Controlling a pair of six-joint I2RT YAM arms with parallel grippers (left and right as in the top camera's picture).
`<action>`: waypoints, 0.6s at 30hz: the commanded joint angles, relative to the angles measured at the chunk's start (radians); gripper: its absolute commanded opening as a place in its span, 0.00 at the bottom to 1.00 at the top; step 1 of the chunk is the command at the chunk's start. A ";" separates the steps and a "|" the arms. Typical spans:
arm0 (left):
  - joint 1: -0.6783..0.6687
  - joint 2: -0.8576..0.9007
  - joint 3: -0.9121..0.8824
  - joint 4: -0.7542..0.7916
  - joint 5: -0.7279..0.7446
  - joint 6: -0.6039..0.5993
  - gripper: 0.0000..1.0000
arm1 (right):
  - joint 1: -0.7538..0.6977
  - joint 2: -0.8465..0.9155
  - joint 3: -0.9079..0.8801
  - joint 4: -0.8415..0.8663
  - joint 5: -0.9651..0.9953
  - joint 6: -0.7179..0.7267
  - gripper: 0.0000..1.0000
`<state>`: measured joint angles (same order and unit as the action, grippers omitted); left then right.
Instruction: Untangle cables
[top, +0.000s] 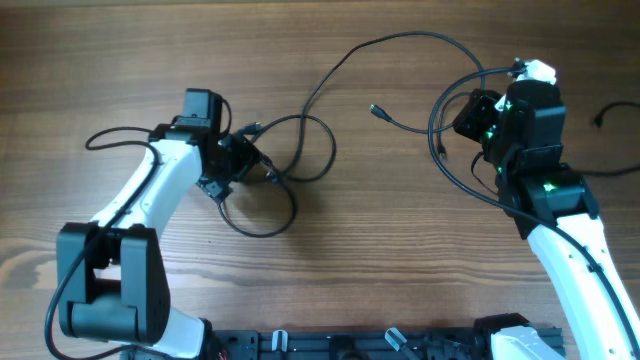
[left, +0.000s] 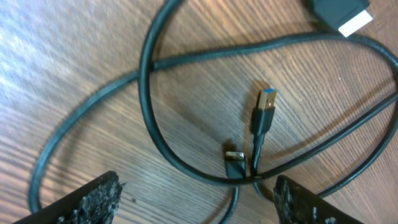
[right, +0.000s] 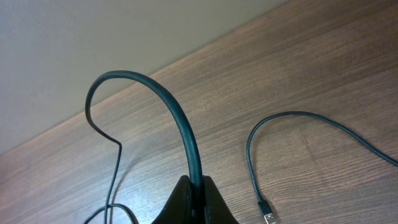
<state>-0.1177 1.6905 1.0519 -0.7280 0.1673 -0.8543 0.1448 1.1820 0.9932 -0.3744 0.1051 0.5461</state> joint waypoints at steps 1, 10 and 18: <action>-0.065 0.011 -0.001 -0.010 -0.170 -0.170 0.80 | -0.002 0.006 0.011 0.003 -0.009 0.010 0.04; -0.116 0.093 -0.001 -0.014 -0.270 -0.301 0.77 | -0.002 0.006 0.011 -0.008 -0.009 0.006 0.04; -0.115 0.132 -0.001 0.014 -0.271 -0.307 0.36 | -0.002 0.006 0.011 -0.010 -0.009 0.004 0.04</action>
<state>-0.2291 1.8145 1.0519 -0.7250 -0.0818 -1.1496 0.1448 1.1820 0.9932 -0.3824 0.1051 0.5461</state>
